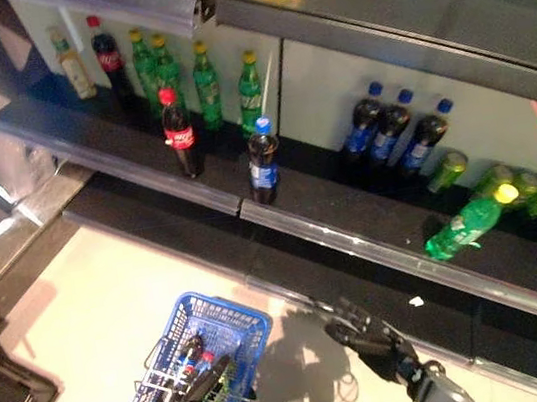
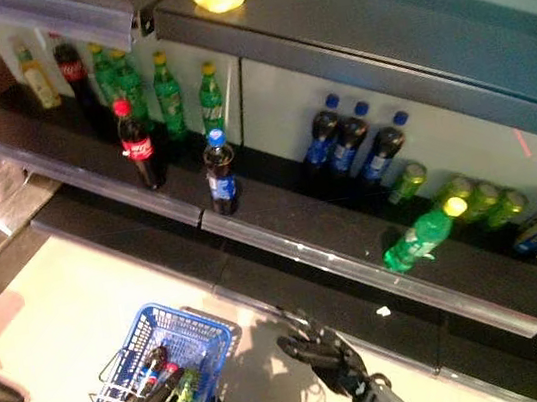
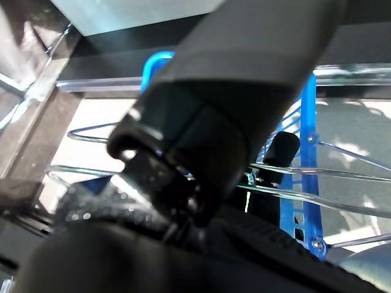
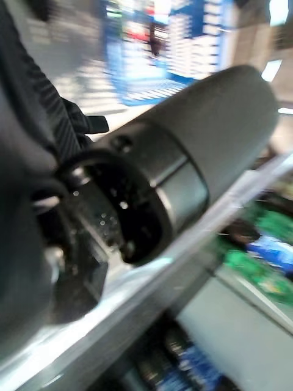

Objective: Pick up the drink and place into the basket.

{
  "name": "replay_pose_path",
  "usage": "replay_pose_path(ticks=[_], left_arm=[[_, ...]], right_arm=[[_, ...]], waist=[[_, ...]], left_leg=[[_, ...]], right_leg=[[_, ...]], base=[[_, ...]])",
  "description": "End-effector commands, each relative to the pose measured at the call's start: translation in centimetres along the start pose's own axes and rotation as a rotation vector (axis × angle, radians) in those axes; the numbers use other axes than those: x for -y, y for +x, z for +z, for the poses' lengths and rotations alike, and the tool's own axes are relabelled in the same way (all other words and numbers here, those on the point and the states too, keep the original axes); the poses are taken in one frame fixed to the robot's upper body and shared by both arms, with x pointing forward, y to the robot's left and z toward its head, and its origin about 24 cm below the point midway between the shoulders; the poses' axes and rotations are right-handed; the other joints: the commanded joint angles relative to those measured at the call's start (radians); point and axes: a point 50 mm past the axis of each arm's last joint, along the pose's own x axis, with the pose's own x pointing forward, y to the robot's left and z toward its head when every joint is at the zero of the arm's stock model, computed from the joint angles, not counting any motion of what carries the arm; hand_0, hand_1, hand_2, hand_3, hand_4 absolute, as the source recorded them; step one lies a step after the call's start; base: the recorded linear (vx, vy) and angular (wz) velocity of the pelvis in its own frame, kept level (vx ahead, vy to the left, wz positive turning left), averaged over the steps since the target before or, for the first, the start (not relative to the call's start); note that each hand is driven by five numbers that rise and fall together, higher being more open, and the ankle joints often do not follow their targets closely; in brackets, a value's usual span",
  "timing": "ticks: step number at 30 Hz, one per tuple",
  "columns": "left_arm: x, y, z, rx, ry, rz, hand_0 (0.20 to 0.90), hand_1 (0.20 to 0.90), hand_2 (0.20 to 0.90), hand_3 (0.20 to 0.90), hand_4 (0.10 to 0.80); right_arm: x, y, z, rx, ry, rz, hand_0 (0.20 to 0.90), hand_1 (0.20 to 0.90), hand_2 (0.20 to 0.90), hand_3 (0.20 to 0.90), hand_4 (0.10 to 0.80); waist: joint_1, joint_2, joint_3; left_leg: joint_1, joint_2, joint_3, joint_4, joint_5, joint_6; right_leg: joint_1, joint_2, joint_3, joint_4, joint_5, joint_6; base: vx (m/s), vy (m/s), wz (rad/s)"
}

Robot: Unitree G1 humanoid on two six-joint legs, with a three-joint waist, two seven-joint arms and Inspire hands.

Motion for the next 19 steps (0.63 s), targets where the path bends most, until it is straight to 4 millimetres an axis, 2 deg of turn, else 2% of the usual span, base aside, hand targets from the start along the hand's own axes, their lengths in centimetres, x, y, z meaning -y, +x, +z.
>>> replay_pose_path(ticks=[1,5,8,14,19], left_arm=[[1.2,-0.1,1.1,0.108,0.084,-0.111,0.300,0.300,0.300,0.200,0.100],[0.1,0.2,0.0,0.062,0.105,-0.037,0.300,0.300,0.300,0.200,0.100],[0.3,0.3,-0.3,0.073,0.215,-0.047,0.300,0.300,0.300,0.200,0.100],[-0.3,0.2,-0.8,0.045,0.203,-0.018,0.300,0.300,0.300,0.200,0.100],[-0.8,0.2,-1.2,0.031,0.221,0.003,0.300,0.300,0.300,0.200,0.100]], right_arm=[[1.6,-0.5,1.4,0.073,-0.099,-0.082,0.900,0.900,0.900,0.900,0.800],[5.0,-1.5,-1.5,-0.071,-0.379,-0.417,0.900,0.900,0.900,0.900,0.800],[6.6,-2.7,-3.2,-0.190,-0.553,-0.568,0.900,0.900,0.900,0.900,0.800],[7.6,-4.0,-5.1,-0.288,-0.542,-0.628,0.900,0.900,0.900,0.900,0.800],[7.9,-4.3,-5.4,-0.308,-0.514,-0.640,0.900,0.900,0.900,0.900,0.800]], waist=[[0.005,0.051,-0.061],[-0.002,0.061,-0.077],[-0.005,0.067,-0.082],[-0.009,0.078,-0.090],[-0.009,0.077,-0.098]], left_leg=[[0.048,0.032,0.031,-0.001,-0.071,-0.031],[0.062,0.037,0.049,-0.001,-0.084,-0.038],[0.065,0.041,0.061,-0.001,-0.092,-0.039],[0.064,0.048,0.072,-0.001,-0.097,-0.041],[0.064,0.049,0.072,-0.001,-0.103,-0.042]], right_leg=[[-0.041,-0.062,0.025,-0.020,0.095,0.087],[-0.024,-0.079,0.028,-0.050,0.107,0.097],[-0.022,-0.086,0.030,-0.069,0.117,0.103],[-0.028,-0.090,0.038,-0.075,0.118,0.105],[-0.027,-0.087,0.038,-0.081,0.116,0.102]], base=[[0.032,0.015,-0.22],[0.024,0.021,-0.07],[-0.009,0.021,-0.14],[-0.017,0.014,-0.15],[-0.002,0.000,-0.01]])
